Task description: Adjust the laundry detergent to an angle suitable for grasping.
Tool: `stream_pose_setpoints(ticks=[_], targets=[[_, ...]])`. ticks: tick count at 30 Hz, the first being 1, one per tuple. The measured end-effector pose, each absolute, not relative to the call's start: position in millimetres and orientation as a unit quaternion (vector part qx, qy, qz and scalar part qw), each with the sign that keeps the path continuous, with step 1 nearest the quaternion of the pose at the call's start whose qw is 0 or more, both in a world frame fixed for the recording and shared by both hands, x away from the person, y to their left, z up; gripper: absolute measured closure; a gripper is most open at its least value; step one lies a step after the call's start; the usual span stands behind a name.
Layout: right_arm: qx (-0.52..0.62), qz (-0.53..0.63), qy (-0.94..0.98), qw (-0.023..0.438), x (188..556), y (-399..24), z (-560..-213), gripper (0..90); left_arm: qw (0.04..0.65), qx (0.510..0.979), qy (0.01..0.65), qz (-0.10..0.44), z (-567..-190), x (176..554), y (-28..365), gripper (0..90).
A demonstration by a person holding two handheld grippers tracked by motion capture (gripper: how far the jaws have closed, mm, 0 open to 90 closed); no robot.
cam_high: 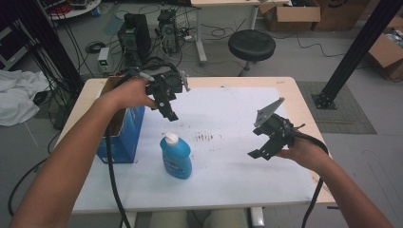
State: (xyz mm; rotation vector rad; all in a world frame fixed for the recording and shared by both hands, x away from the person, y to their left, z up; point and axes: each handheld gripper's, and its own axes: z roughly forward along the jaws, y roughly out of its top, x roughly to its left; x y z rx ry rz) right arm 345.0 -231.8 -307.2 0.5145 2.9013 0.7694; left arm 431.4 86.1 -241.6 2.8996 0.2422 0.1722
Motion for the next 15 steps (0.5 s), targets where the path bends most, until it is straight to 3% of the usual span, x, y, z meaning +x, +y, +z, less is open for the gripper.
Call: stream_pose_setpoints(ticks=[15], targets=[[0.198,0.367,0.906,0.076,323,-219,-329,17.7,0.108,0.989,0.076,0.058,-243,434,85,20.2]])
